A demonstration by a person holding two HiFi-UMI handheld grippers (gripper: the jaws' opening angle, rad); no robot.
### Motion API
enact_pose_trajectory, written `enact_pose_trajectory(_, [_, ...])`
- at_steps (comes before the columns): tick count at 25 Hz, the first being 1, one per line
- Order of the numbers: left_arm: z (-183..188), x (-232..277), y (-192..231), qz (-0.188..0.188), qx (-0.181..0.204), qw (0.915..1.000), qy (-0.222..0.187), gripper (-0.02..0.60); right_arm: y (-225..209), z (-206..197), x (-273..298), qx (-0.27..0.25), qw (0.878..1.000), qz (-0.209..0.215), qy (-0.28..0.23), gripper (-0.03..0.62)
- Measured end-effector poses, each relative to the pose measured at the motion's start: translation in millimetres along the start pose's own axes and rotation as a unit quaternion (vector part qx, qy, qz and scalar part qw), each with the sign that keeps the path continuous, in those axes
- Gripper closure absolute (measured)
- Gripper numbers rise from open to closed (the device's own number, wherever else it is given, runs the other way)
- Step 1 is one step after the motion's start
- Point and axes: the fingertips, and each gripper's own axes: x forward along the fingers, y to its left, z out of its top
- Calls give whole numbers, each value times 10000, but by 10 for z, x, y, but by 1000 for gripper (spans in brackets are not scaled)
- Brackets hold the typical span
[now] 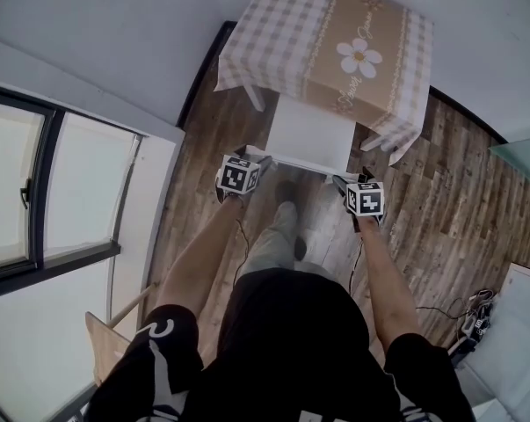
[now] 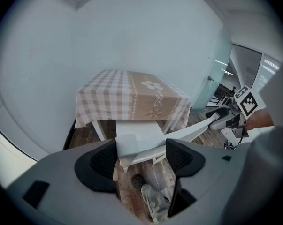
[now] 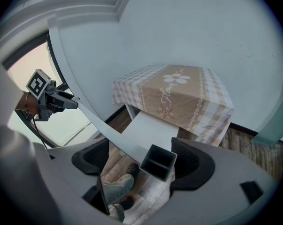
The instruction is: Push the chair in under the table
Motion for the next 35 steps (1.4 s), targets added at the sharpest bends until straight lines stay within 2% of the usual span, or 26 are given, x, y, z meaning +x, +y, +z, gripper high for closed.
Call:
enact_pose_trajectory(20, [884,648,285,-203,242,9995,37,239,-556,657,414,269,9992,-268,134,166])
enact_pose_trajectory(35, [1403,1014,479,-314,397,9987,106,239,-848,1056,677,418,9984,-379,102,166])
